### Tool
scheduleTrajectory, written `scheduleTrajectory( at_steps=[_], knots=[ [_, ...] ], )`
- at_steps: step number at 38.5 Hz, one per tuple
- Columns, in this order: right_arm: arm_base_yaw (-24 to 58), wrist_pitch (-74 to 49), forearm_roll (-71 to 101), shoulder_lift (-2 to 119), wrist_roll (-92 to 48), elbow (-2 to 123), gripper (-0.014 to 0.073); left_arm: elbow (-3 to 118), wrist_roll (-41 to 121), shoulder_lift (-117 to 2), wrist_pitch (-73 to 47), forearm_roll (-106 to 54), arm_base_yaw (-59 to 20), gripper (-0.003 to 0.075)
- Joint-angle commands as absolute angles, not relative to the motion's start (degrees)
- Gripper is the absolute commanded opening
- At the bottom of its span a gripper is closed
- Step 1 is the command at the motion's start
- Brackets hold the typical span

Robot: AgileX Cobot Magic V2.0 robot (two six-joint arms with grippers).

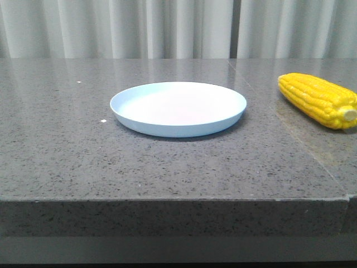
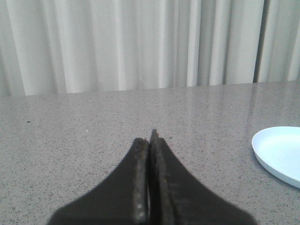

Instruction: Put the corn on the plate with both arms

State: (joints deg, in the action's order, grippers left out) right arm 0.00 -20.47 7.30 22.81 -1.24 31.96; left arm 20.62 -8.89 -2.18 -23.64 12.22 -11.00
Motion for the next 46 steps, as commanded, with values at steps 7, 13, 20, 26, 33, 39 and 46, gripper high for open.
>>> scheduleTrajectory(
  at_steps=[7,13,20,26,33,39,46],
  knots=[
    [-0.2,-15.4,9.8,24.2,-1.4,34.0,0.0652,22.1,-9.4,-2.8,-19.1,12.5,-10.9,-0.002],
    [-0.2,-15.0,9.8,30.8,-1.4,36.6,0.0652,22.1,-9.4,-2.8,-19.1,12.5,-10.9,-0.002],
    [-0.2,-24.5,9.8,45.9,-1.4,47.9,0.0652,22.1,-9.4,-2.8,-19.1,12.5,-10.9,-0.002],
    [1.3,-34.0,9.8,60.6,-1.6,58.4,0.0652,22.1,-9.4,-2.8,-19.1,12.5,-10.9,-0.002],
    [4.9,-41.6,9.8,74.3,-1.6,67.3,0.0652,22.1,-9.4,-2.8,-19.1,12.5,-10.9,-0.002],
    [5.3,-44.7,10.5,82.9,-1.6,71.9,0.0652,22.1,-9.4,-2.8,-19.1,12.5,-10.9,-0.002],
    [5.3,-45.1,12.7,88.0,-1.6,72.8,0.0652,22.1,-9.4,-2.8,-19.1,12.5,-10.9,-0.002]
  ],
)
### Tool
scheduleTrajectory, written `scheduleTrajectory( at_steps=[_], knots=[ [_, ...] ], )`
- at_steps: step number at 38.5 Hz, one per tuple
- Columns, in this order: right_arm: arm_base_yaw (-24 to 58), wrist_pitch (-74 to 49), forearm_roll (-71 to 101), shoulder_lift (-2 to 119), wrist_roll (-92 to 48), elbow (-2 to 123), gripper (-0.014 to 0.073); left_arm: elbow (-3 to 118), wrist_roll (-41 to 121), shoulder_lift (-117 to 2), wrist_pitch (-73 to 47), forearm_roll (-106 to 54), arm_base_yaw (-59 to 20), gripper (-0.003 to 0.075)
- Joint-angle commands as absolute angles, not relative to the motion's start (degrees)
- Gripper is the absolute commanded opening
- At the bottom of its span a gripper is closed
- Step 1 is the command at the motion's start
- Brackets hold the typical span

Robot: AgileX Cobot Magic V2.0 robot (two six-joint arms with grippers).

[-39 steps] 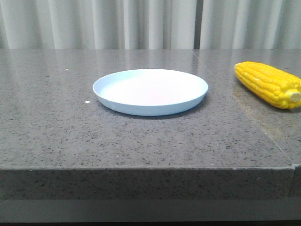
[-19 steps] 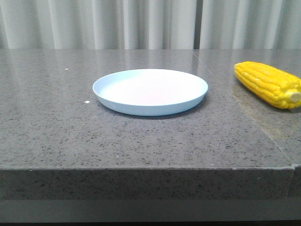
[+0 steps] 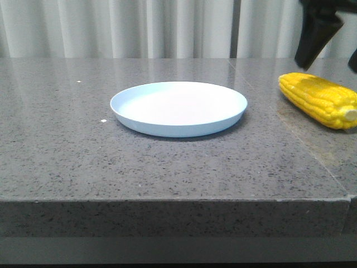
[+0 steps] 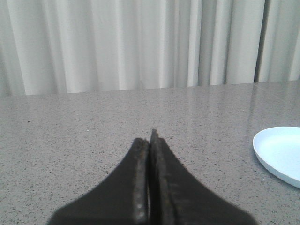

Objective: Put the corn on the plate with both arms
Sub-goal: 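Lower the open right gripper over the yellow corn cob, then close the right gripper on the corn and lift it, then carry the corn with the right gripper over the plate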

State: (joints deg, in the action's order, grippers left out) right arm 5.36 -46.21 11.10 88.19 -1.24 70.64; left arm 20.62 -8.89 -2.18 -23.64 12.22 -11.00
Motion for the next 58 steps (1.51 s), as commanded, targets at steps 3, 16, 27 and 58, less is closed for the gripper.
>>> scheduleTrajectory(
  at_steps=[3,16,27,58],
  knots=[
    [5.3,-45.4,12.7,89.3,-1.6,72.8,0.0652,22.1,-9.4,-2.8,-19.1,12.5,-10.9,-0.002],
    [5.3,-47.8,12.7,90.3,-1.6,72.8,0.0471,22.1,-9.4,-2.8,-19.1,12.5,-10.9,-0.002],
    [5.3,-47.6,13.3,90.0,-1.6,72.8,0.0112,22.1,-9.4,-2.8,-19.1,12.5,-10.9,-0.002],
    [23.4,-51.5,19.9,92.0,-1.6,88.7,0.0076,22.1,-9.4,-2.8,-19.1,12.5,-10.9,-0.002]
  ],
)
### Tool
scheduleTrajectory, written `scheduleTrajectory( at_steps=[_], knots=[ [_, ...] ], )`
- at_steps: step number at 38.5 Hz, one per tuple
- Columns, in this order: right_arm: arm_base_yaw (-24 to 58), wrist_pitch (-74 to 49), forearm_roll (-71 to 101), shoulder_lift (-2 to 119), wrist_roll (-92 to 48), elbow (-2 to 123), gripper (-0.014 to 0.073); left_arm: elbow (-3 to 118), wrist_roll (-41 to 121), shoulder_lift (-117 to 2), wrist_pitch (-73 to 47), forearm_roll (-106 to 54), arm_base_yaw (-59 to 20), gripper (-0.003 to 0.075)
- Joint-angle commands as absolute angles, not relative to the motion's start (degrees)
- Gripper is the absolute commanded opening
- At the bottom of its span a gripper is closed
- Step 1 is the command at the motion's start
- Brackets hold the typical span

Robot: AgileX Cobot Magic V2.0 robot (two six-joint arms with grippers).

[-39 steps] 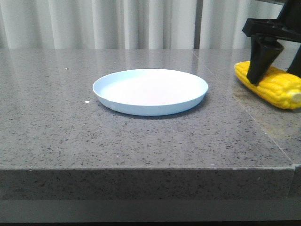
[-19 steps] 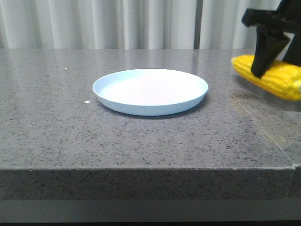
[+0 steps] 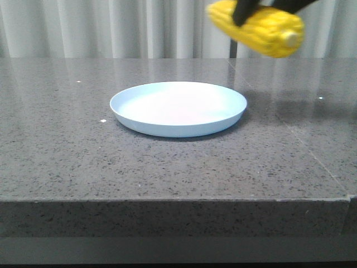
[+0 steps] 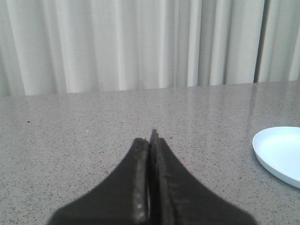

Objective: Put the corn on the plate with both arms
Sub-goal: 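Carry the corn with the right gripper over the plate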

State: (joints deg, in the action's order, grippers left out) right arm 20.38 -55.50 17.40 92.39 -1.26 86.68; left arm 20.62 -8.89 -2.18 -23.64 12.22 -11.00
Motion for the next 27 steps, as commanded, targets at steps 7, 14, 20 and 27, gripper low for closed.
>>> scheduleTrajectory(
  at_steps=[7,14,20,27],
  knots=[
    [27.3,-46.6,20.2,97.1,-1.6,88.7,0.0076,22.1,-9.4,-2.8,-19.1,12.5,-10.9,-0.002],
    [27.3,-45.1,20.0,100.6,-1.6,88.7,0.0079,22.1,-9.4,-2.8,-19.1,12.5,-10.9,-0.002],
    [27.3,-46.0,20.0,101.2,-1.6,88.7,0.0079,22.1,-9.4,-2.8,-19.1,12.5,-10.9,-0.002],
    [27.3,-47.3,20.0,101.2,-1.6,88.7,0.0151,22.1,-9.4,-2.8,-19.1,12.5,-10.9,-0.002]
  ],
)
